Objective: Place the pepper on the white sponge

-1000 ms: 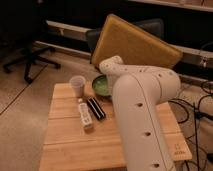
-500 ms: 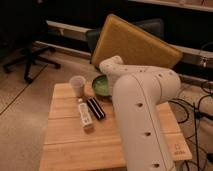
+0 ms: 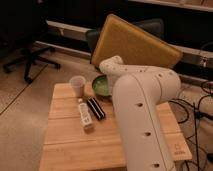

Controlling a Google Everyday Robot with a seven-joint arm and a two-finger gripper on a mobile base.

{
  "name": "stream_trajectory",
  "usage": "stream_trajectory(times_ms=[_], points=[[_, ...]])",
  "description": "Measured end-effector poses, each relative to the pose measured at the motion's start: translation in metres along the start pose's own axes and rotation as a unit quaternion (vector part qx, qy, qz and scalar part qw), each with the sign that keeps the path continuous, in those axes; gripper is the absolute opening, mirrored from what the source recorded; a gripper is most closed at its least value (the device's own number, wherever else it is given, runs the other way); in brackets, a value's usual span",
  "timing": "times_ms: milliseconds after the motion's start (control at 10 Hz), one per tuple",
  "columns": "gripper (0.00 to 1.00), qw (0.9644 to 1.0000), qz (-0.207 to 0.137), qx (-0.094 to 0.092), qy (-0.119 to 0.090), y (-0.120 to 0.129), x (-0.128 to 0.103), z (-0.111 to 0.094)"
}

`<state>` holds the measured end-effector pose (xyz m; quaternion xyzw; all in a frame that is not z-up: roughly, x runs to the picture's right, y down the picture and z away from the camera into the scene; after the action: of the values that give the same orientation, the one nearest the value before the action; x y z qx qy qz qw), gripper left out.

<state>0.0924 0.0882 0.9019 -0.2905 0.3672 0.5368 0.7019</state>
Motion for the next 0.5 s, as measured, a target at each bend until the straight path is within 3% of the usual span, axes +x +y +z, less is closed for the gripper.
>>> stream_trajectory(times_ms=[200,500], points=[[0.11,1.0,0.0,0.0,0.0,0.0001,0.0,0.0],[0.41,1.0,0.0,0.0,0.0,0.0,0.0,0.0]])
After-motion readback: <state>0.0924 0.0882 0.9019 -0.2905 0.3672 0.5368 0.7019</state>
